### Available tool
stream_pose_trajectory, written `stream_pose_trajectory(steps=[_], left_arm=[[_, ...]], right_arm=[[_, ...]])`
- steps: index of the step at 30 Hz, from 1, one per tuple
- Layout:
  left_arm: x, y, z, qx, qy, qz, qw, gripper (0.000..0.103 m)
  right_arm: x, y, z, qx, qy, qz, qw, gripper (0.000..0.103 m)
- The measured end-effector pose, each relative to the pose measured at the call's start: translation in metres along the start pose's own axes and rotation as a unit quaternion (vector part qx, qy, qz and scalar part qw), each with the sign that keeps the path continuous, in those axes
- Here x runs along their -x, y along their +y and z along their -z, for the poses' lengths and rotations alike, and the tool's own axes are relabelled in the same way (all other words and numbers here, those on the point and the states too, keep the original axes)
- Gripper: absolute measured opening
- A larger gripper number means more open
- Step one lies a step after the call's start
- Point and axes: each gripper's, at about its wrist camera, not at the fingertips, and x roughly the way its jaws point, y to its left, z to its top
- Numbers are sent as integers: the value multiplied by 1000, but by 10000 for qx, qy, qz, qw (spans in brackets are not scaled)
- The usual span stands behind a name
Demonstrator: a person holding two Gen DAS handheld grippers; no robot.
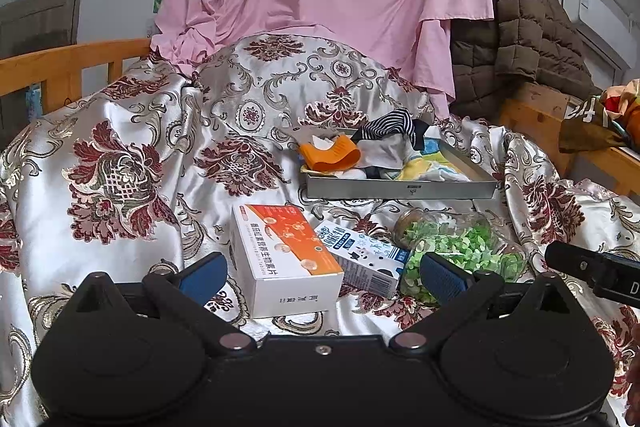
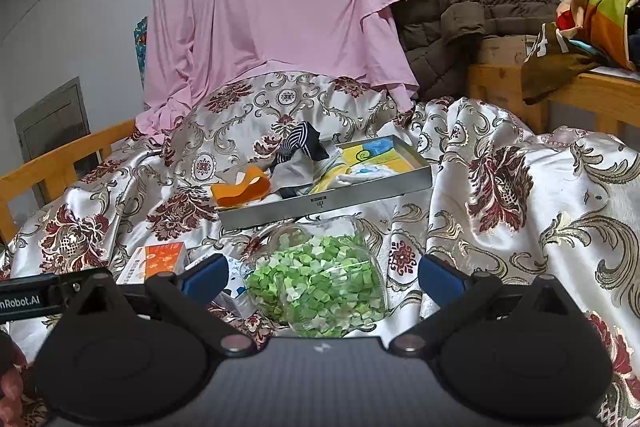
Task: Organize soft objects
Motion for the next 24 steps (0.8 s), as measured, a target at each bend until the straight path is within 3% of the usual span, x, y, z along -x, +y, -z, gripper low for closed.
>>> stream_pose_trajectory(steps=[24], left_arm=[[2, 4, 0, -24, -43, -34, 10000, 102]], right_arm=[[-3, 2, 8, -17, 101, -50, 9999, 103]])
